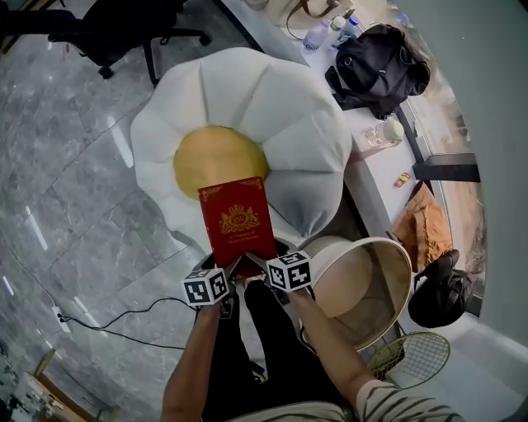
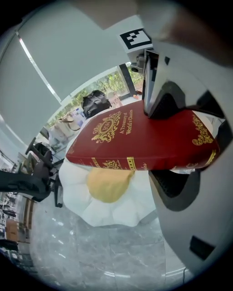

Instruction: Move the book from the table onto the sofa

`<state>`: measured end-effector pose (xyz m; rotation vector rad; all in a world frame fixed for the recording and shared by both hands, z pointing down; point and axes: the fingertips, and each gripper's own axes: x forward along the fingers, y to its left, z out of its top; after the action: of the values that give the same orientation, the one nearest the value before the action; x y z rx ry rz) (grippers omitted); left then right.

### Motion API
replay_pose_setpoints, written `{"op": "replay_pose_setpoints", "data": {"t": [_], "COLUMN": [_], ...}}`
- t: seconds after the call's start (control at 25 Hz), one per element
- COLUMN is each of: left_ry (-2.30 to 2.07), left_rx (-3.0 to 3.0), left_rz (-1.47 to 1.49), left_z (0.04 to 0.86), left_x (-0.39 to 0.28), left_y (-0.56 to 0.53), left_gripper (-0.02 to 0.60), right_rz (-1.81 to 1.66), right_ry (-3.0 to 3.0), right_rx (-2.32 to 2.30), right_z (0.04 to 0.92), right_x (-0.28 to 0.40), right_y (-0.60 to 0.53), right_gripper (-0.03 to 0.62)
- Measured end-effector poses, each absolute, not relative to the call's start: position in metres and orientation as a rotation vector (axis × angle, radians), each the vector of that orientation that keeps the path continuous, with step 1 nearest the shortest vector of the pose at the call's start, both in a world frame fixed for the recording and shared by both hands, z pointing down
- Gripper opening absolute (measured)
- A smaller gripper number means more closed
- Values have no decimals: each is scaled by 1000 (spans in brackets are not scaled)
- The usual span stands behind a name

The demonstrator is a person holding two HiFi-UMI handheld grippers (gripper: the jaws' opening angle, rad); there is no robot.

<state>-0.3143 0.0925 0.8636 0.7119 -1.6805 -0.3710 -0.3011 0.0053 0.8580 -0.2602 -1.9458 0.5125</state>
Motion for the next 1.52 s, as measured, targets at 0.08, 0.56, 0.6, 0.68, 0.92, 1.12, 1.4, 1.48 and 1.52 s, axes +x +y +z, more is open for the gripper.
{"op": "replay_pose_setpoints", "data": {"t": [0.08, 0.56, 0.6, 0.68, 0.92, 1.12, 1.4, 1.48, 1.52], "left_ry": [-1669, -1622, -1622, -1624, -1621, -1612, -1596, -1591, -1592], "left_rx": [711, 686, 685, 682, 658, 647, 642, 638, 636], "left_rz": [-365, -363, -363, -358, -392, -409, -391, -387, -384], "left_z": [881, 953, 957, 967, 998, 1019, 1048, 1055, 1058], "left_x": [-313, -326, -329, -336, -358, -377, -398, -405, -409], "left_y": [90, 72, 70, 66, 55, 46, 37, 35, 34], "left_gripper": [356, 357, 357, 357, 357, 357, 357, 357, 357], "right_rz": [507, 510, 510, 509, 490, 474, 465, 472, 481], "right_ry": [-1929, -1872, -1874, -1870, -1867, -1855, -1837, -1833, -1832], "right_rx": [-255, -235, -233, -236, -231, -231, -211, -210, -214], "right_z": [874, 947, 951, 962, 991, 1012, 1040, 1048, 1052], "right_x": [-300, -312, -315, -322, -349, -368, -389, -396, -400], "right_y": [3, -15, -17, -22, -30, -40, -49, -51, -51], "right_gripper": [374, 374, 373, 373, 373, 373, 370, 370, 370]}}
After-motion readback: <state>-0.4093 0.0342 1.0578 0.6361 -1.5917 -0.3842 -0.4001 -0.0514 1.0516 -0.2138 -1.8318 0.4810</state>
